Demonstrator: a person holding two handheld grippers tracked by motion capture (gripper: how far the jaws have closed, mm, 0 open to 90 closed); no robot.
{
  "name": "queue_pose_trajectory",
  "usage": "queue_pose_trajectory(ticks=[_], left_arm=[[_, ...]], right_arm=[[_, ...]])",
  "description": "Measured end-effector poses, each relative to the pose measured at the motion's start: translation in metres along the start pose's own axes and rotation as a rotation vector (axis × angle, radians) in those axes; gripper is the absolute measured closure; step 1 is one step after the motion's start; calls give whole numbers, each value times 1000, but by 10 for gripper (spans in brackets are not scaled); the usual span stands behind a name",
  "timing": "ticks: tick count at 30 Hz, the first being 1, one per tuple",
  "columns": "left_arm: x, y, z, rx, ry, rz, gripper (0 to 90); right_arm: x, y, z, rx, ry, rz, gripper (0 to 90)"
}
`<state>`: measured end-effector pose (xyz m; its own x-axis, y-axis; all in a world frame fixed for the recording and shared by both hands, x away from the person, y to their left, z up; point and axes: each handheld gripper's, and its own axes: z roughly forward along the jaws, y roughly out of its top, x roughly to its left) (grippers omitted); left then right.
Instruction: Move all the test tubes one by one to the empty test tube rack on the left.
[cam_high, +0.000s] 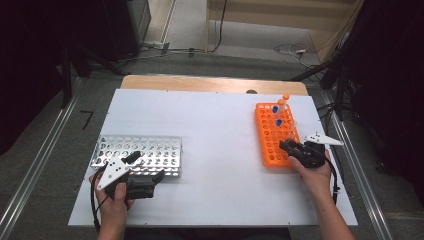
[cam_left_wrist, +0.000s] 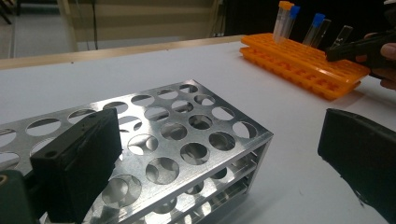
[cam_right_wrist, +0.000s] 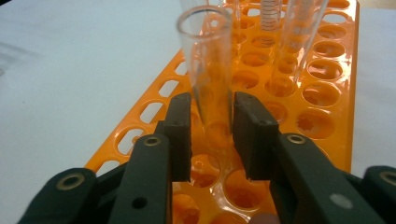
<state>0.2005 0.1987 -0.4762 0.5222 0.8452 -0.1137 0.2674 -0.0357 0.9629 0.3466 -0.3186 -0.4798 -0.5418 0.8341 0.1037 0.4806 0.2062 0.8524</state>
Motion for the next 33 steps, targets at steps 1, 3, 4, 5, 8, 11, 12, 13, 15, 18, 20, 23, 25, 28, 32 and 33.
queue_pose_trajectory(ticks=[1,3,4,5,8,11,12,13,15,18,20,23,25,28,32,33], left_arm=[[0,0,0,0,-3,-1,0],[-1,0,1,2,-7,-2,0],[-1,0,1,2,-7,-2,0],[-1,0,1,0,-9,-4,0],[-3,1,2,5,-8,-1,0],[-4,1,2,5,-3,-3,0],[-5,2,3,5,0,-4,0],[-5,2,3,5,0,-4,0],[-8,3,3,16,0,7,1],[-10,4,5,26,1,15,2],[-12,6,6,26,3,12,3],[-17,12,8,23,12,25,2],[-21,16,9,25,12,37,2],[-28,22,12,23,7,41,2],[-36,29,19,44,-17,58,2],[-38,31,22,48,-18,57,2]], right_arm=[[2,-1,1,-11,-22,-16,692],[3,-2,2,-19,-36,-24,720],[3,-2,2,-20,-46,-33,731],[4,-2,3,-22,-56,-43,735],[5,-2,3,-24,-67,-47,741],[5,-2,3,-27,-68,-48,741],[5,0,0,-41,-63,-42,742],[4,1,-2,-52,-60,-37,741],[4,4,-8,-77,-56,-29,742],[4,8,-16,-117,-37,-3,742],[6,10,-21,-134,-32,-10,742],[9,13,-25,-142,-20,-18,742],[13,15,-29,-148,-4,-24,742],[22,19,-33,-150,35,-46,742],[36,22,-34,-136,78,-77,742],[36,22,-34,-136,78,-77,742]])
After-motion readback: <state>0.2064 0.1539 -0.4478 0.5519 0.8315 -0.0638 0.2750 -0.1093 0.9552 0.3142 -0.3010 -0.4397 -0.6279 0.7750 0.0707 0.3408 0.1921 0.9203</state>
